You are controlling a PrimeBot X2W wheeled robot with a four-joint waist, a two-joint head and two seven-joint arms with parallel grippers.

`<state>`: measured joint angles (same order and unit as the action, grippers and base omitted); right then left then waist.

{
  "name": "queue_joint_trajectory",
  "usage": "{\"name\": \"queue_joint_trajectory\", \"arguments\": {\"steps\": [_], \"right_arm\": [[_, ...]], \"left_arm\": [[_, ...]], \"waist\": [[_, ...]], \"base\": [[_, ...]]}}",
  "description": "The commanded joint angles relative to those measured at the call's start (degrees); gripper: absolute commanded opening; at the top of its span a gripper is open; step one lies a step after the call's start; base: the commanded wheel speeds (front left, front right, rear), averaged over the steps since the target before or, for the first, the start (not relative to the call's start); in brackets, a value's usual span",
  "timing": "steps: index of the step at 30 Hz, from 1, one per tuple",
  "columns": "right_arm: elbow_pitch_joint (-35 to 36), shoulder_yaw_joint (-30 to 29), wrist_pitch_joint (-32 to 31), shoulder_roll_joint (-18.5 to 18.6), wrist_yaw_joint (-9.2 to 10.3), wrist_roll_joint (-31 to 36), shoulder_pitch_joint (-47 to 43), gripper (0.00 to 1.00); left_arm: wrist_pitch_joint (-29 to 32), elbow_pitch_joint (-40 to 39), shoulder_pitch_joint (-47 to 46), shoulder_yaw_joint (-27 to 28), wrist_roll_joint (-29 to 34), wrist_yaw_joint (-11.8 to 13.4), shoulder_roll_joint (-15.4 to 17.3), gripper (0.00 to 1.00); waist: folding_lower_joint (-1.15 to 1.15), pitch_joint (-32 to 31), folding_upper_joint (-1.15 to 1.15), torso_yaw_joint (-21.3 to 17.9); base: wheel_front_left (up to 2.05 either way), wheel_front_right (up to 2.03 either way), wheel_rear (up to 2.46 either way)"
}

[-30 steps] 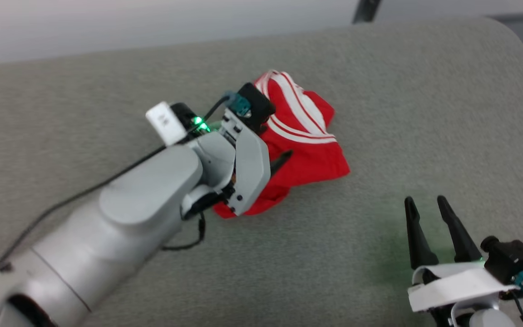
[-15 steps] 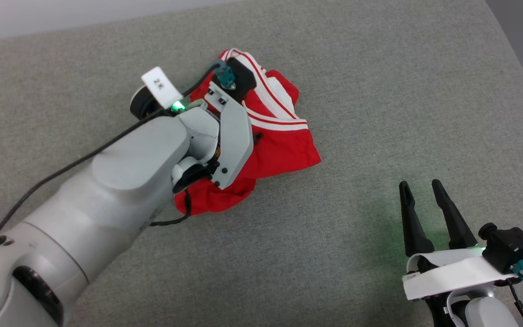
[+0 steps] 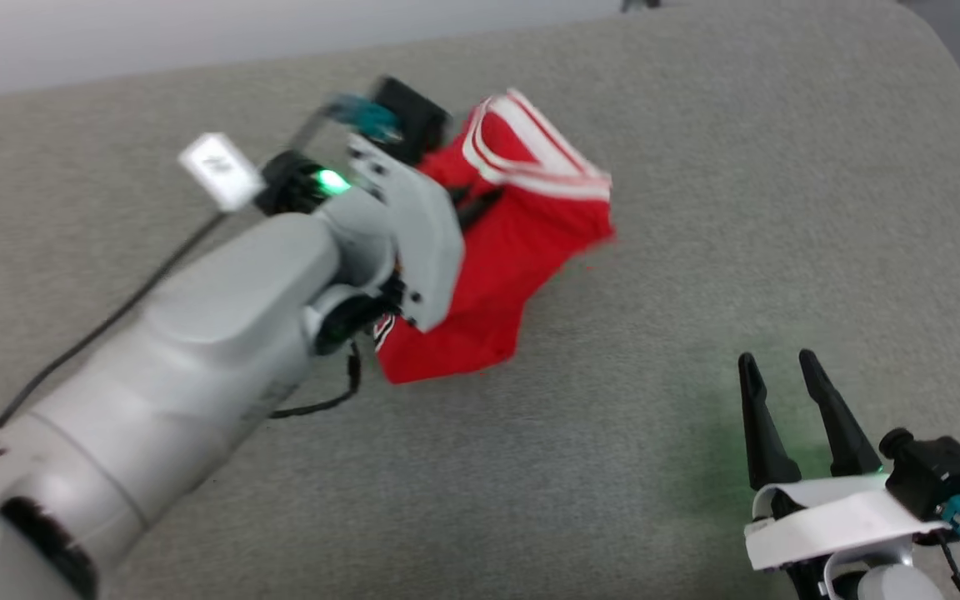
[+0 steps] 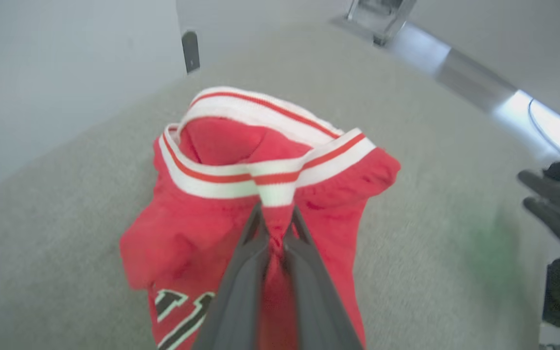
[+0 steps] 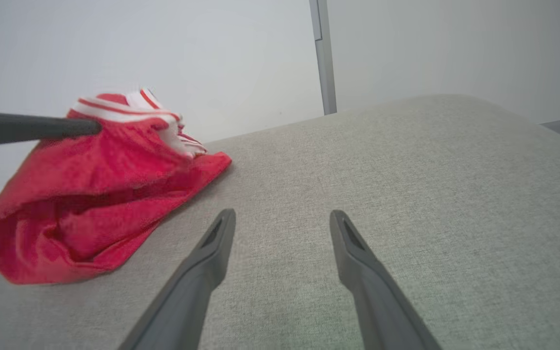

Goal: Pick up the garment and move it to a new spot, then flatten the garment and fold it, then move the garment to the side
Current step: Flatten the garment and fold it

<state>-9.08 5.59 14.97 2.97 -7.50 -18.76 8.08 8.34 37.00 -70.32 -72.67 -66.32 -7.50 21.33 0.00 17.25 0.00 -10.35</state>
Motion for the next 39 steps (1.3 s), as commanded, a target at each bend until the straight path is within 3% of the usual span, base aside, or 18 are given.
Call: {"name": "queue_joint_trajectory", "arguments": {"steps": [1, 3, 8, 12, 17, 18, 19, 20, 29, 39], "right_arm": [[0.05, -0.3, 0.28, -0.08, 0.02, 0.56, -1.06, 1.0], [0.04, -0.36, 0.28, 0.11, 0.02, 0.82, -1.74, 1.0], [0.46, -0.89, 0.29, 0.69, 0.02, 1.07, -2.59, 1.0], [0.78, -1.07, 0.28, 1.2, 0.02, 1.32, -2.89, 1.0], [1.06, -1.17, 0.28, 1.67, 0.02, 1.56, -2.68, 1.0], [1.09, -1.17, 0.28, 1.75, 0.02, 1.61, -2.67, 1.0], [1.13, -1.15, 0.28, 1.75, 0.02, 1.65, -2.66, 1.0], [1.14, -1.12, 0.28, 1.74, 0.02, 1.7, -2.63, 1.0], [1.03, -1.18, 0.28, 1.35, 0.02, 1.45, -3.14, 1.0], [0.91, -0.03, 0.28, 0.72, 0.02, 0.52, -1.93, 1.0]], "left_arm": [[-2.25, -1.06, 1.67, 0.88, -2.67, 0.04, 1.57, 0.05], [-4.29, -2.56, 3.99, 1.85, -6.34, 0.04, 3.29, 0.0], [-7.1, -2.01, 10.61, 4.83, -14.97, 0.03, 7.86, 0.0], [-8.18, 0.16, 15.96, 8.99, -22.91, 0.03, 9.0, 0.0], [-7.84, 4.76, 19.4, 10.88, -26.72, 0.03, 9.29, 0.01], [-7.84, 6.22, 19.47, 10.69, -26.33, 0.03, 9.37, 0.12], [-7.85, 7.45, 19.31, 10.0, -25.3, 0.03, 9.46, 0.43], [-8.0, 8.31, 18.95, 9.55, -24.6, 0.03, 9.3, 1.0], [-9.58, 9.55, 11.97, 5.87, -16.4, 0.03, 10.9, 1.0], [-3.04, 7.16, 5.12, 1.03, -7.97, 0.03, 7.28, 1.0]], "waist": [[0.0, -2.41, 0.0, 2.67], [0.0, -3.1, 0.0, 3.61], [0.0, -3.73, 0.0, 5.56], [0.0, -3.73, 0.0, 6.65], [0.0, -3.54, 0.0, 7.43], [0.0, -3.52, 0.0, 7.53], [0.0, -3.5, 0.0, 7.6], [0.0, -3.47, 0.0, 7.67], [0.0, -3.88, 0.0, 8.22], [0.0, -2.84, 0.0, 6.74]], "base": [[0.0, 0.0, 0.0], [0.0, 0.0, 0.0], [0.0, 0.0, 0.0], [0.0, 0.0, 0.0], [0.0, 0.0, 0.0], [0.0, 0.0, 0.0], [0.0, 0.0, 0.0], [0.0, 0.0, 0.0], [0.0, 0.0, 0.0], [0.0, 0.0, 0.0]]}}
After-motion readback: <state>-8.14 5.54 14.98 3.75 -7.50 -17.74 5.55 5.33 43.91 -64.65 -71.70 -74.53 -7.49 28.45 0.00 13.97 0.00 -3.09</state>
